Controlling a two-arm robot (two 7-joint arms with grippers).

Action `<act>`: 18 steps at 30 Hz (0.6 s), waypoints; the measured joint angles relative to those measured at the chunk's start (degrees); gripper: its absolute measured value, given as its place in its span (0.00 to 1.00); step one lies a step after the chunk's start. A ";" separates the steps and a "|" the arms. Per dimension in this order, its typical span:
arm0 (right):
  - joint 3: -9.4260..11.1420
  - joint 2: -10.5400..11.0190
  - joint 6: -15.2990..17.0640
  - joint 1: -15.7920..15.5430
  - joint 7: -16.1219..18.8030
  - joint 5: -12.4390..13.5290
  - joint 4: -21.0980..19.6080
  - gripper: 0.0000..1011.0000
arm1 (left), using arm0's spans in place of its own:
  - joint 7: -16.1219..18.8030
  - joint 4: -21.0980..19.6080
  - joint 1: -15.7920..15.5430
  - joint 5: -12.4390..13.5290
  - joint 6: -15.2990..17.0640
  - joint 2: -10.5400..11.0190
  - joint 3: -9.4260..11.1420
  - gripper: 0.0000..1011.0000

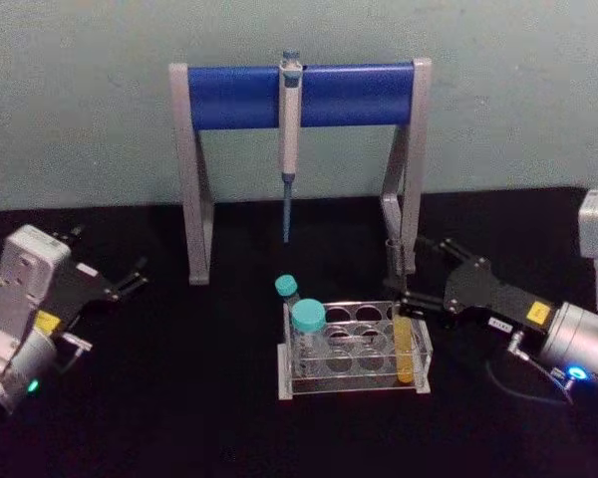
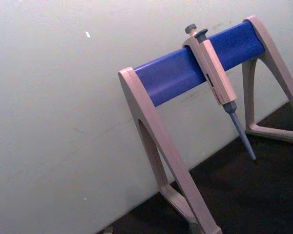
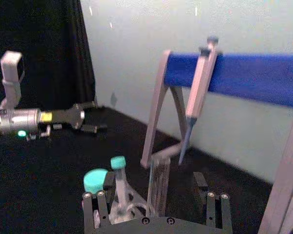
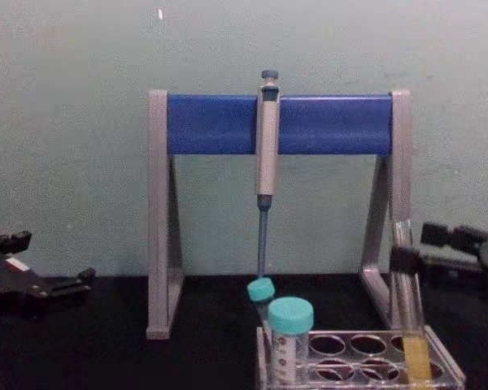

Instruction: Pick up the test tube from the test tube rack, shake it, then place it back into the test tube rack.

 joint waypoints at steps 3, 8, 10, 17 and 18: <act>0.99 -0.18 -2.23 -0.86 -0.65 -0.14 -1.15 0.99 | 0.00 0.00 0.00 0.00 0.00 0.00 0.00 0.99; 4.57 -1.31 -8.91 -3.59 -2.78 -0.36 -4.33 0.99 | 0.00 0.00 0.00 0.00 0.00 0.00 0.00 0.99; 6.35 -1.88 -11.09 -4.95 -5.21 -1.20 -5.77 0.99 | 0.00 0.00 0.00 0.00 0.00 0.00 0.00 0.99; 10.41 -4.13 -11.22 -8.37 -19.21 -8.80 -8.66 0.99 | 0.00 0.00 0.00 0.00 0.00 0.00 0.00 0.99; 10.71 -4.40 -10.66 -8.58 -20.69 -9.57 -8.76 0.99 | 0.00 0.00 0.00 0.00 0.00 0.00 0.00 0.99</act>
